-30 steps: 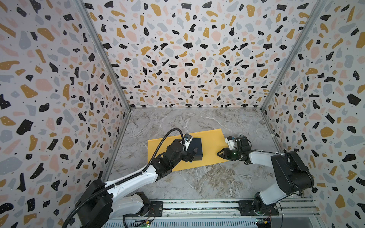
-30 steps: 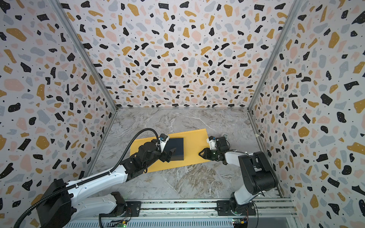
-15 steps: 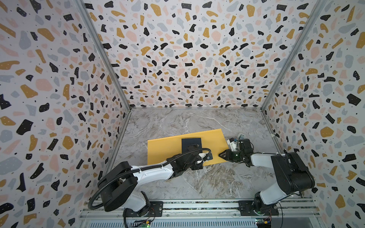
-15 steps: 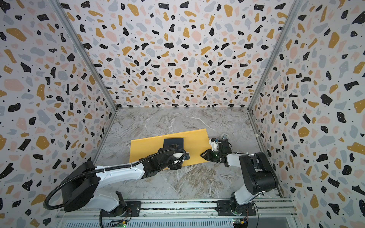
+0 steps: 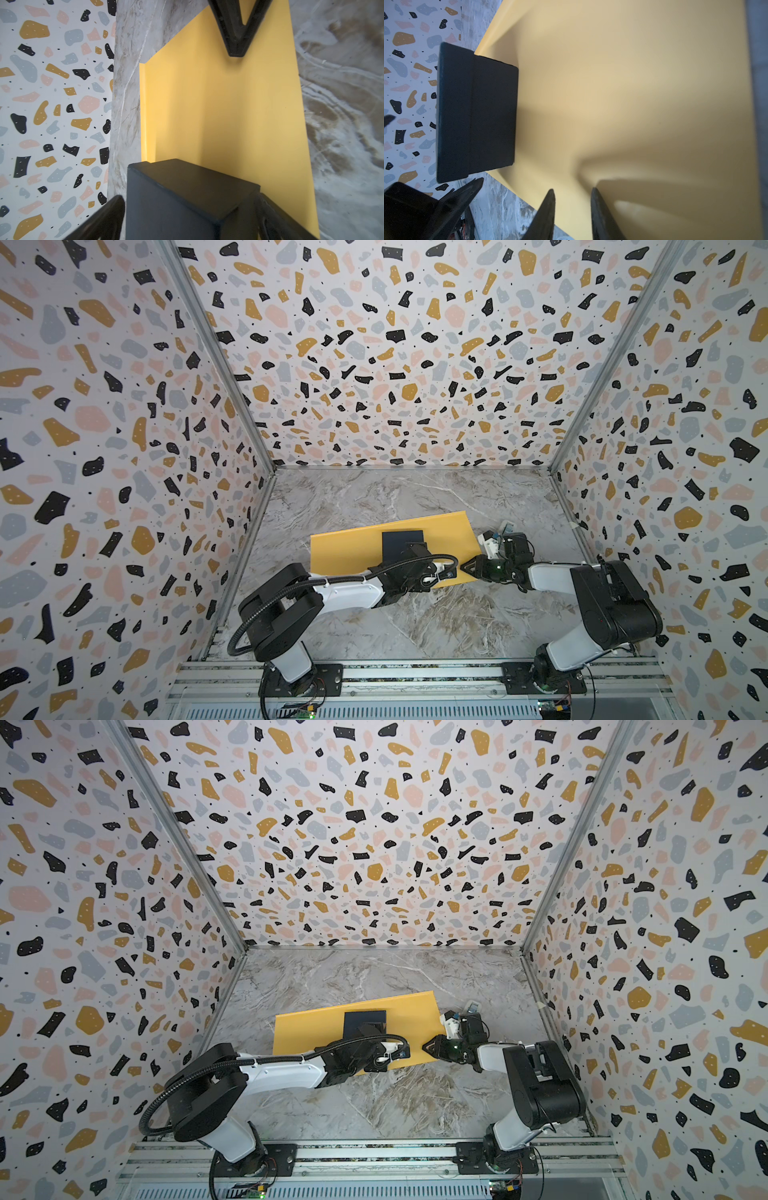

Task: Wrap a gift box in wrapping paper
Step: Move the gift box onto the wrapping paper.

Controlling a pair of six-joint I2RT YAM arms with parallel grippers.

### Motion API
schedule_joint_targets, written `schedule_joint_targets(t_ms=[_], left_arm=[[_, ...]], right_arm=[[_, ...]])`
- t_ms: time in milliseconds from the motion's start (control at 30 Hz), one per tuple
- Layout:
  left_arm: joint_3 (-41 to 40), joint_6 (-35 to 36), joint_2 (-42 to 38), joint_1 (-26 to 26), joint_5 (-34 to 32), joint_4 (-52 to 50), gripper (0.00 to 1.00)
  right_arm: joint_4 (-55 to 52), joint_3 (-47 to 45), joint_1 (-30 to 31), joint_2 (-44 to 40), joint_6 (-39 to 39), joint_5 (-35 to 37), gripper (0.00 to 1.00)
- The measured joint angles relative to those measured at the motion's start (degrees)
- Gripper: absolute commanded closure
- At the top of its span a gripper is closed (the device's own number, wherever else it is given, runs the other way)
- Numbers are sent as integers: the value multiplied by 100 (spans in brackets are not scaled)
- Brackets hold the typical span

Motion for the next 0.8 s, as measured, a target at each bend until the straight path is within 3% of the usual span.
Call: schedule_joint_targets(t_ms=[800], left_arm=[[234,-345,330,138,-540,264,5]], right_arm=[[-7,-55,-20,-44,-44,4,72]])
